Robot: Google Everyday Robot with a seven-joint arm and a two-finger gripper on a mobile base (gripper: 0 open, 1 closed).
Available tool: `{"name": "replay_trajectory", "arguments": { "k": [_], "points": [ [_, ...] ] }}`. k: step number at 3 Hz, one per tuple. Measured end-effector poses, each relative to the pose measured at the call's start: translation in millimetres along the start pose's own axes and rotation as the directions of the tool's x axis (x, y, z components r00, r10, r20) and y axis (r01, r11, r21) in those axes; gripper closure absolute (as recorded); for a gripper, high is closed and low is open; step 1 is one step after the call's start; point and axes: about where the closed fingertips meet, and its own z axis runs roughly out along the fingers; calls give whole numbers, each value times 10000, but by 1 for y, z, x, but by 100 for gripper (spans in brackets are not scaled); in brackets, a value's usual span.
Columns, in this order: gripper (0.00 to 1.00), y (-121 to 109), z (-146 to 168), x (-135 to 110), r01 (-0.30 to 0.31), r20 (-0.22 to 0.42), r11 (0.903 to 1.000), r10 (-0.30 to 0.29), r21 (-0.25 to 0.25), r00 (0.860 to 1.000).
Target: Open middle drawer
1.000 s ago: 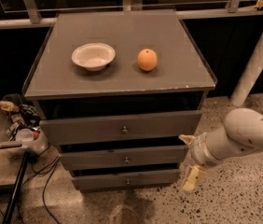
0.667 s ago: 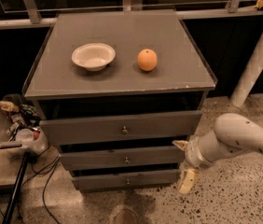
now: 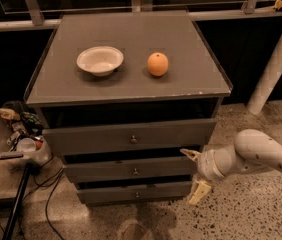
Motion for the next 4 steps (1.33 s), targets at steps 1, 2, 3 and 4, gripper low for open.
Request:
{"name": "replay_trajectory", "arguments": {
  "k": [1,2,3,4],
  "points": [
    [0,-4,4,1,176,543,9994,-192,288,9983],
    [0,-4,4,1,176,543,9994,-192,288,9983],
    [0,-7,19,7,-29,626,9997,14,244,9980],
    [0,-18,45,23,-583,653,9976,557,386,9963]
  ]
}}
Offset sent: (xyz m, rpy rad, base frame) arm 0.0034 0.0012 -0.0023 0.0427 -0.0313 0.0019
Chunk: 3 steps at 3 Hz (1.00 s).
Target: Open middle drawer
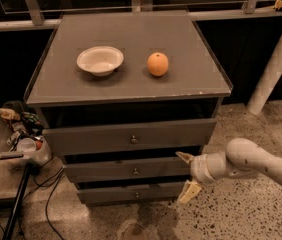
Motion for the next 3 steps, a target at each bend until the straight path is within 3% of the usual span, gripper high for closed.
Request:
{"name": "replay_trajectory", "arguments": {
  "k": [2,3],
  "points": [
    [0,-32,35,24,-379,-17,9973,381,625,9993],
    [0,-40,50,30,-317,-30,9975,320,636,9995]
  ]
}}
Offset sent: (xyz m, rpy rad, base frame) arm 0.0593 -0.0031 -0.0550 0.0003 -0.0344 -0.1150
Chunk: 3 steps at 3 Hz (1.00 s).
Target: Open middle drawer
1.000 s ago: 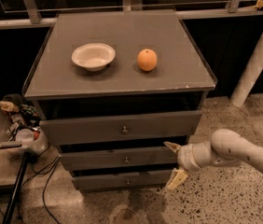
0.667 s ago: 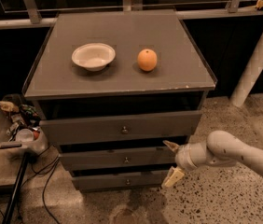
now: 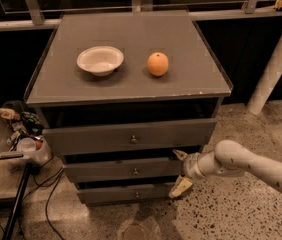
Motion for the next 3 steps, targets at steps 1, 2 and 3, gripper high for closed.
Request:
{"name": "replay_trajectory", "arguments": {
  "k": [1,2,3],
  "points": [
    [0,-8,27,19,29,-188,10000,-30,-13,9998],
    [0,-8,27,19,29,-188,10000,-30,-14,9998],
    [19,-8,27,19,29,-187,10000,-30,-14,9998]
  ]
}}
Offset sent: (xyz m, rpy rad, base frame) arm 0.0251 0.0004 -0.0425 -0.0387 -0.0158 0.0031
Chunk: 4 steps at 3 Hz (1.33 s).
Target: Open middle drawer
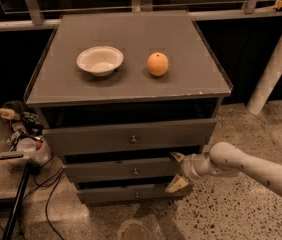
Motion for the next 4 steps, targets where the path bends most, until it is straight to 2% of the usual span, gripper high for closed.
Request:
{"name": "replay_trajectory", "arguments": {
  "k": [3,4],
  "points": [
    [89,0,0,0,0,1,10000,0,-1,10000],
    [100,-3,-3,-4,1,1,10000,-1,-1,10000]
  ]
}}
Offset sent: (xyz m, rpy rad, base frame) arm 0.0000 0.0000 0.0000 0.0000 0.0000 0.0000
